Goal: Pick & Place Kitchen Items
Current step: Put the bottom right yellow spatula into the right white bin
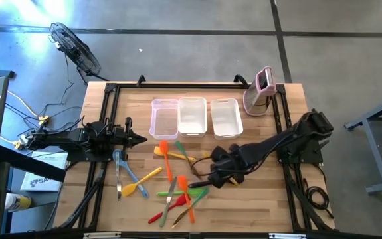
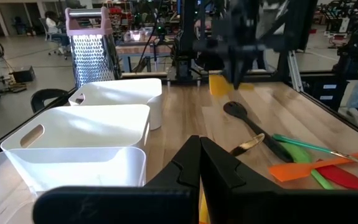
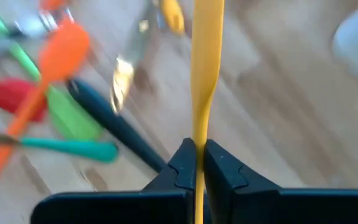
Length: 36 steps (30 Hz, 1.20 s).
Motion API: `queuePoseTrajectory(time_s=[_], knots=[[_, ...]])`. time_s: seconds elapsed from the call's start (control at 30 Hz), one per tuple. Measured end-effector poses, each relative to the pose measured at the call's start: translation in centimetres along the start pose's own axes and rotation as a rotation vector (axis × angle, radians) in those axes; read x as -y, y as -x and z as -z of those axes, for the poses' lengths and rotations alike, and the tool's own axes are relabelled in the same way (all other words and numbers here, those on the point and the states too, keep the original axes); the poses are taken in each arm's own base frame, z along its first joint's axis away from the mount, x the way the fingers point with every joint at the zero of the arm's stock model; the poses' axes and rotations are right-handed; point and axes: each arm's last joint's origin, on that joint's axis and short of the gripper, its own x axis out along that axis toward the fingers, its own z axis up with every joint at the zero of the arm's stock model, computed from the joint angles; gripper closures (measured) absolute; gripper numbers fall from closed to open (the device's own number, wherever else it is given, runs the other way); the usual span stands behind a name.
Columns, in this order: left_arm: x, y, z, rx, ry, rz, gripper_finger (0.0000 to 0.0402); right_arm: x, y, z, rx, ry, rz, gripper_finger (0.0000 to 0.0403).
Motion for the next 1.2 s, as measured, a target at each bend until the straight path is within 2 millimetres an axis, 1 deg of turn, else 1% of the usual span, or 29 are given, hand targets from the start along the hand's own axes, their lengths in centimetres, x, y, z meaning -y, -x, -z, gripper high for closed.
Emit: queuePoseTrajectory(time_s=[0.13, 0.2, 0.37, 0.53, 0.63, 0.77, 0.97, 1.1, 1.2], knots=[[0.0, 0.0, 0.0, 0.000, 0.000, 0.000, 0.0401, 0.2, 1.8, -2.5, 0.171, 0.006, 0.030, 0.0399], [0.0, 0.0, 0.0, -0.001, 0.000, 0.000, 0.0401, 0.6, 2.4, -3.7, 0.269, -0.032, 0.082, 0.0399], [0.0, 0.0, 0.0, -0.001, 0.013, 0.002, 0.0401, 3.1, 4.3, -6.1, 0.468, -0.176, 0.237, 0.0399], [0.0, 0.0, 0.0, -0.001, 0.036, 0.016, 0.0401, 5.6, 5.3, -7.9, 0.557, -0.241, 0.345, 0.0399], [0.0, 0.0, 0.0, -0.002, 0.041, 0.015, 0.0401, 7.2, 5.1, -9.2, 0.555, -0.270, 0.393, 0.0399], [0.0, 0.0, 0.0, -0.002, 0.041, 0.015, 0.0401, 9.3, 3.9, -10.4, 0.497, -0.309, 0.427, 0.0399], [0.0, 0.0, 0.0, -0.002, 0.041, 0.016, 0.0401, 11.8, 2.1, -10.7, 0.422, -0.350, 0.471, 0.0399], [0.0, 0.0, 0.0, -0.002, 0.041, 0.016, 0.0401, 12.6, 0.8, -10.5, 0.412, -0.375, 0.462, 0.0399], [0.0, 0.0, 0.0, -0.002, 0.041, 0.016, 0.0401, 12.7, -0.2, -10.1, 0.415, -0.390, 0.440, 0.0399]])
